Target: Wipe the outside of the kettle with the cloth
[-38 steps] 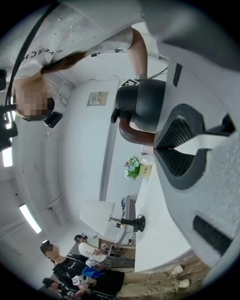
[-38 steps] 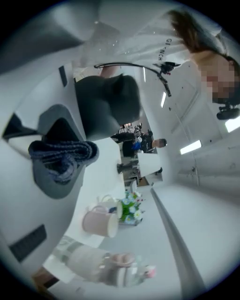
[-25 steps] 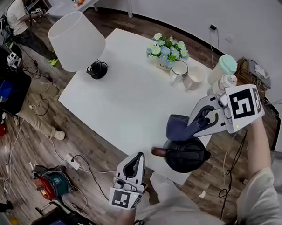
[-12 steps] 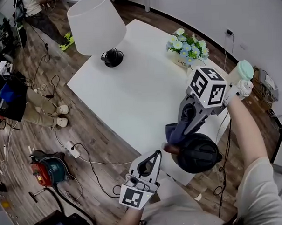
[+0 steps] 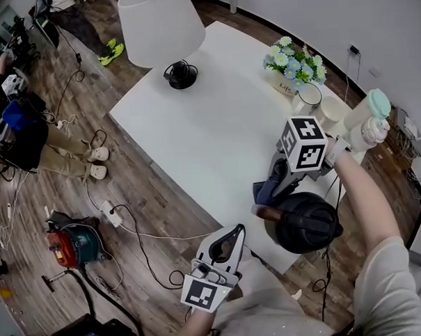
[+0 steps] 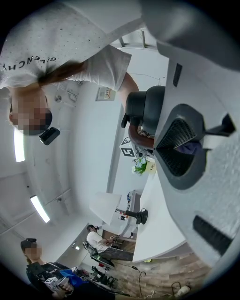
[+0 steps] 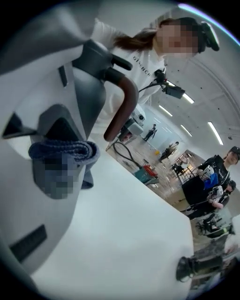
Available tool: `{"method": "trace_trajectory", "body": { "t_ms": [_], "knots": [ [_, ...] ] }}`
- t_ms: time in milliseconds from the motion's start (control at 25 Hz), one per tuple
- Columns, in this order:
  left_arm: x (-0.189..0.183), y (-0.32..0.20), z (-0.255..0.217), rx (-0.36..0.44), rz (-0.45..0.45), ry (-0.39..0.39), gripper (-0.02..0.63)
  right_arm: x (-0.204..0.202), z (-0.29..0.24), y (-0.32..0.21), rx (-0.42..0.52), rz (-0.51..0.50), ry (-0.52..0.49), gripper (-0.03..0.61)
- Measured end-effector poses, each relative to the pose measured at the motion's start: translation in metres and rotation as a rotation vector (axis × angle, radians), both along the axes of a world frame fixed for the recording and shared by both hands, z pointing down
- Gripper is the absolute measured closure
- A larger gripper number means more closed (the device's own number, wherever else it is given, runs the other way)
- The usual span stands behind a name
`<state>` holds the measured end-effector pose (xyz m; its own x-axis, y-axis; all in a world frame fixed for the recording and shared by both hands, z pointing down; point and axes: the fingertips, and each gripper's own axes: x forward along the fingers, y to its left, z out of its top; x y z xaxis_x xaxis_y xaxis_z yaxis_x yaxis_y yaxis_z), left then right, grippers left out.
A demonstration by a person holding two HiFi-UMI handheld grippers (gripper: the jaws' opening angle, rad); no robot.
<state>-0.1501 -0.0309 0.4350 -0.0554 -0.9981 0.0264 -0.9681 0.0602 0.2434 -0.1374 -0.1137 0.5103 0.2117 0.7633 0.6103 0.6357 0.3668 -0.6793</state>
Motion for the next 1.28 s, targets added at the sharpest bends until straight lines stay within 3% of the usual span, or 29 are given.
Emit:
{"method": "trace_trajectory", "body": {
  "t_ms": [160, 280, 400, 520, 680, 760, 880, 1040, 1280],
  "knots": [
    [0.002, 0.006, -0.007, 0.008, 0.026, -0.002, 0.606, -0.025, -0.019, -0.030, 0.147, 0.184, -0.342, 0.515],
    [0.008, 0.015, -0.013, 0.013, 0.052, 0.009, 0.606, -0.028, -0.080, -0.051, 0.213, 0.394, -0.570, 0.515],
    [0.006, 0.018, -0.023, 0.035, 0.077, 0.011, 0.606, -0.010, -0.167, -0.057, 0.277, 0.610, -0.760, 0.515],
    [0.001, 0.015, -0.048, 0.131, 0.104, -0.037, 0.606, 0.018, -0.247, -0.041, 0.387, 0.795, -0.945, 0.515],
    [-0.003, 0.023, -0.064, 0.143, 0.126, -0.053, 0.606, 0.044, -0.288, 0.001, 0.535, 0.994, -1.121, 0.515],
    [-0.007, 0.030, -0.060, 0.138, 0.125, -0.049, 0.606, 0.045, -0.272, 0.025, 0.635, 1.031, -1.139, 0.515],
    [-0.016, 0.035, -0.050, 0.119, 0.114, -0.029, 0.606, 0.039, -0.220, 0.055, 0.785, 1.060, -1.021, 0.515],
    [-0.023, 0.045, -0.049, 0.102, 0.106, -0.039, 0.606, 0.019, -0.172, 0.080, 0.867, 1.110, -0.973, 0.515],
    [-0.040, 0.066, -0.049, 0.081, 0.080, -0.067, 0.606, 0.002, -0.139, 0.090, 0.992, 1.068, -0.945, 0.515]
  ]
}}
